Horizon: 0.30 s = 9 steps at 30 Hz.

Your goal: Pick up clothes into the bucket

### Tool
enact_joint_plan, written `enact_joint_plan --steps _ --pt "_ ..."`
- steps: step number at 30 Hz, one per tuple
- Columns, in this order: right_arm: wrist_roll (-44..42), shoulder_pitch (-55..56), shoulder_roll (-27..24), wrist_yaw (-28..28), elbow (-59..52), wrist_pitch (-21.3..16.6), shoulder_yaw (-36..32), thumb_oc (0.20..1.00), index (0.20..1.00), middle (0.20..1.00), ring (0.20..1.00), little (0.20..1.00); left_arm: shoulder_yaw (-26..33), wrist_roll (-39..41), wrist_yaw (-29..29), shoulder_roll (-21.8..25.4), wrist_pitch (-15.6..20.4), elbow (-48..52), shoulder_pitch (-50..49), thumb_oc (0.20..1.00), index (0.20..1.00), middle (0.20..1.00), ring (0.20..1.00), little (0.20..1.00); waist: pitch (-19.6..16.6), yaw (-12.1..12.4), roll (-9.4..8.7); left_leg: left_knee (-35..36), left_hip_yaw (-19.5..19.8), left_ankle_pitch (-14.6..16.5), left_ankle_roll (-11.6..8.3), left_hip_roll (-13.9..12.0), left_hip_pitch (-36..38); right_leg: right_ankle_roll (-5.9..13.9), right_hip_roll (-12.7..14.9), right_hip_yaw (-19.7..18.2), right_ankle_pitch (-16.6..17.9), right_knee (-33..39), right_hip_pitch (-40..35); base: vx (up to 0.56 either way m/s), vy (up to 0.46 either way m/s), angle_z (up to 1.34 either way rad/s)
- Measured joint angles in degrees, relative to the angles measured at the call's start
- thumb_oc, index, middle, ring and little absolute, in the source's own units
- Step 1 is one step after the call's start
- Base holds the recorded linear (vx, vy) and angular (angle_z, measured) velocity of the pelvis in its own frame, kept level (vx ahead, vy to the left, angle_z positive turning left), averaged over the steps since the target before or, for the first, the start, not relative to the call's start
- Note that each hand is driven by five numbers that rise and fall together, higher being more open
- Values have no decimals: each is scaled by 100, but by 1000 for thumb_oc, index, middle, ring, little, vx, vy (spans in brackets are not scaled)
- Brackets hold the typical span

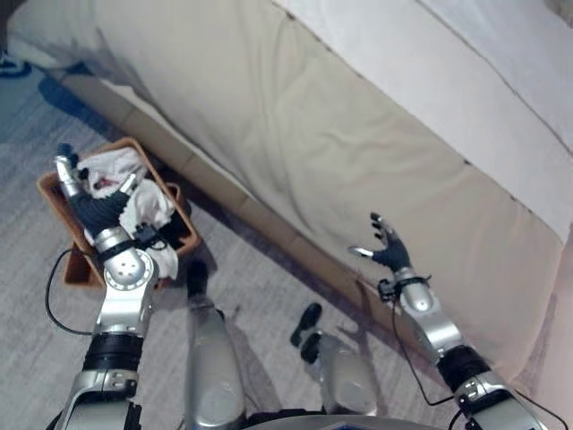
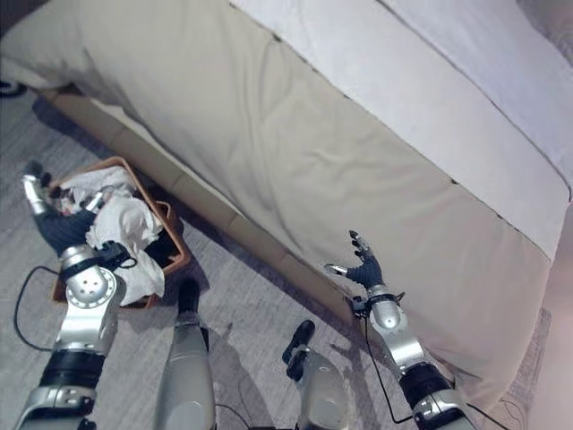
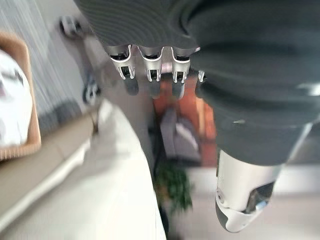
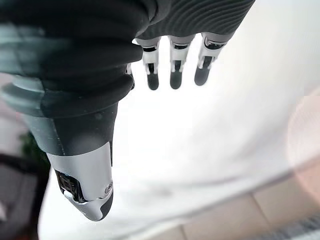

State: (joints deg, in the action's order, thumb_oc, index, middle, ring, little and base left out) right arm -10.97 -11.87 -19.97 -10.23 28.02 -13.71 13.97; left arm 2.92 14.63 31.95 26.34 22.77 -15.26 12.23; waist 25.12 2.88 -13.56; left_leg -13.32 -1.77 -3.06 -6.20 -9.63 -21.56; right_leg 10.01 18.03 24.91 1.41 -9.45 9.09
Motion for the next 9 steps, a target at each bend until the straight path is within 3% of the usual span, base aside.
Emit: enact_joint_plan --steps 4,6,7,9 --pt "-91 439 4 118 -36 0 -281 1000 1000 1000 1000 1000 -547 339 -893 -248 5 32 -504 1000 1000 1000 1000 1000 -445 -138 298 192 -301 17 -8 44 503 2 -30 -177 266 535 -411 46 -4 -29" --pt "-100 594 108 228 -31 2 -352 1000 1000 1000 1000 1000 -824 437 -1345 -283 -20 6 -895 1000 1000 1000 1000 1000 -770 -209 420 340 -471 50 -48 20 757 8 -87 -325 301 700 -557 63 -13 -38" --pt "-104 802 116 264 -13 1 -394 1000 1000 1000 1000 1000 -947 448 -1581 -365 -47 -17 -1022 1000 1000 1000 1000 1000 -951 -365 506 405 -528 66 -71 -20 871 7 -132 -361 300 751 -597 64 -9 -30" --pt "-160 940 235 336 78 3 -528 1000 1000 1000 1000 1000 -1083 478 -1812 -439 -96 -90 -1202 1000 1000 1000 1000 1000 -1109 -360 572 579 -671 64 -71 -69 1153 7 -186 -501 300 778 -700 62 -9 -36"
